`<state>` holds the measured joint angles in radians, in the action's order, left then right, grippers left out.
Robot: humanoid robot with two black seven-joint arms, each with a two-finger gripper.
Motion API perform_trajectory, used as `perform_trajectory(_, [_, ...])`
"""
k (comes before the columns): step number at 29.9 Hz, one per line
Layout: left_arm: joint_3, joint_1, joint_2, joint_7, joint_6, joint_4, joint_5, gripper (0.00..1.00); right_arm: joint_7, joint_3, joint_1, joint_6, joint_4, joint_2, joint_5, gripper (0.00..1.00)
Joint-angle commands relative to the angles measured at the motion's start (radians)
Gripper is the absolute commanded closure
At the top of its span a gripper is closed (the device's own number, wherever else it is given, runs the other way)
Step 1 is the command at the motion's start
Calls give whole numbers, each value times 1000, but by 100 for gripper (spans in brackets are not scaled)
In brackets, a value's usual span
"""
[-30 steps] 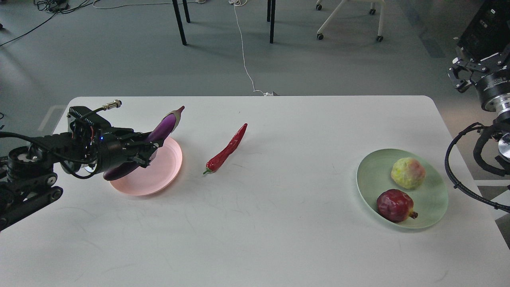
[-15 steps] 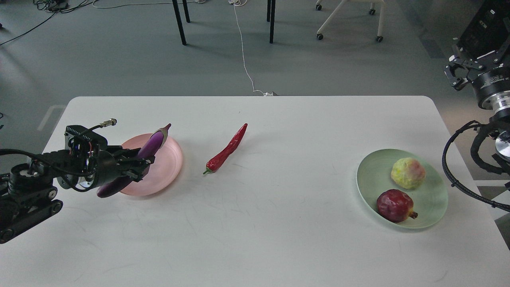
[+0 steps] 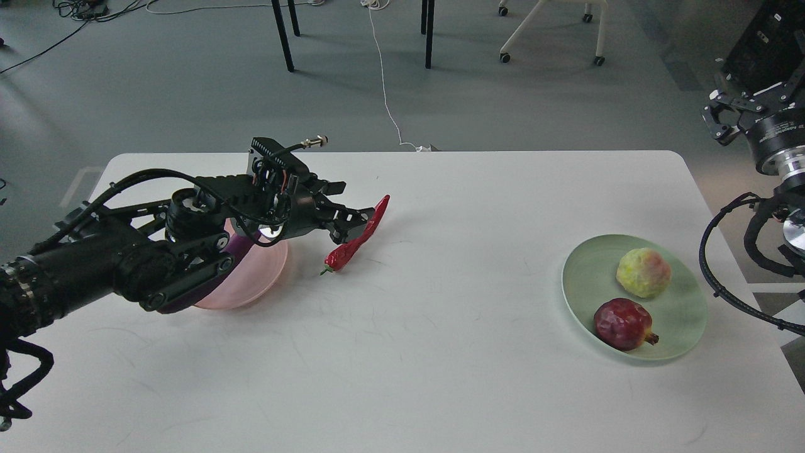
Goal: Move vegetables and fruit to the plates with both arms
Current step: 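Move the left hand to the red chili pepper and grasp it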
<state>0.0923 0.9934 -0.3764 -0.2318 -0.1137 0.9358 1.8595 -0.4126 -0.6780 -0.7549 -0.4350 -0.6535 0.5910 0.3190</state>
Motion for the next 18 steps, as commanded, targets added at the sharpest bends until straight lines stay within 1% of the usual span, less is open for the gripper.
perform_trajectory(1, [-60, -8, 71, -1, 3, -81, 14, 34, 0, 0, 2, -2, 0, 9, 0, 1])
perform_trajectory(3, [-86, -19, 103, -3, 11, -120, 15, 36, 0, 0, 2, -2, 0, 10, 0, 1])
perform_trajectory(5, [-123, -47, 120, -3, 35, -169, 14, 38, 0, 0, 2, -2, 0, 9, 0, 1])
perform_trajectory(9, [-157, -70, 125, -4, 75, -230, 14, 47, 0, 0, 2, -1, -3, 6, 0, 1])
perform_trajectory(11, [-157, -74, 125, -4, 83, -242, 12, 54, -2, 0, 2, -1, -5, 3, 0, 1])
perform_trajectory(13, [-157, -71, 125, -7, 85, -242, 10, 66, -2, 0, 3, -1, -5, 1, 0, 1])
perform_trajectory(15, [-155, -70, 125, -11, 83, -238, 4, 76, -2, 2, 2, -1, -5, 0, 0, 1])
perform_trajectory(18, [-151, -68, 122, -15, 83, -224, -2, 84, -2, 2, 2, -1, -5, 0, 0, 1])
